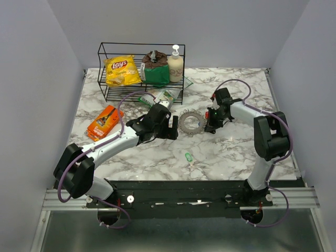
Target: Put the keys on the keyring
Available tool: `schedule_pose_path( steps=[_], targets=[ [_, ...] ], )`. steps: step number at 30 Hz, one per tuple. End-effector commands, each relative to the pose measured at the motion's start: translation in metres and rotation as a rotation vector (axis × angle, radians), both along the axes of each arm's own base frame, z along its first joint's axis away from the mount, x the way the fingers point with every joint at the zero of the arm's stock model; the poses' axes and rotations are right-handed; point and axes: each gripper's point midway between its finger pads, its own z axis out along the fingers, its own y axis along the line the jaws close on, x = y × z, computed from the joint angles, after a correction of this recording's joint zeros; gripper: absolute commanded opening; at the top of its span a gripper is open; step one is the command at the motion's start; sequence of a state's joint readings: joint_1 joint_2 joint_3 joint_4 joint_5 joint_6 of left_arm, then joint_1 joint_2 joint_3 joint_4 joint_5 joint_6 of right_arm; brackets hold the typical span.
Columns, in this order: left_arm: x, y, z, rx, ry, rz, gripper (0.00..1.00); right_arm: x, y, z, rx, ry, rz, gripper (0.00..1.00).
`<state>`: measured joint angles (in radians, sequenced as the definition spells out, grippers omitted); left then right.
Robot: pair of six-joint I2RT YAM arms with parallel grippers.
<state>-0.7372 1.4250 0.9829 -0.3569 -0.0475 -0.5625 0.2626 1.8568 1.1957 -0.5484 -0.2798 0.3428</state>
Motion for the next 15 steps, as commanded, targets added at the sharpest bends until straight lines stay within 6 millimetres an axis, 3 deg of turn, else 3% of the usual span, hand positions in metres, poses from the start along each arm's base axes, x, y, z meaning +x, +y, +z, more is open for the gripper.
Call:
schedule_pose_path(
  steps=[1,8,15],
  targets=[
    [0.001,-0.001,0.004,-0.01,-0.01,0.011,0.99,-0.012,0.012,0.006,0.026,0.027,0.027,0.01],
    [0.003,-0.003,0.0,0.004,0.01,0.015,0.99,-0.015,0.02,0.009,0.035,0.027,0.052,0.01],
    [0.006,-0.008,-0.004,0.008,0.027,0.006,0.99,-0.008,0.01,0.02,-0.028,-0.018,0.039,0.01]
  ],
)
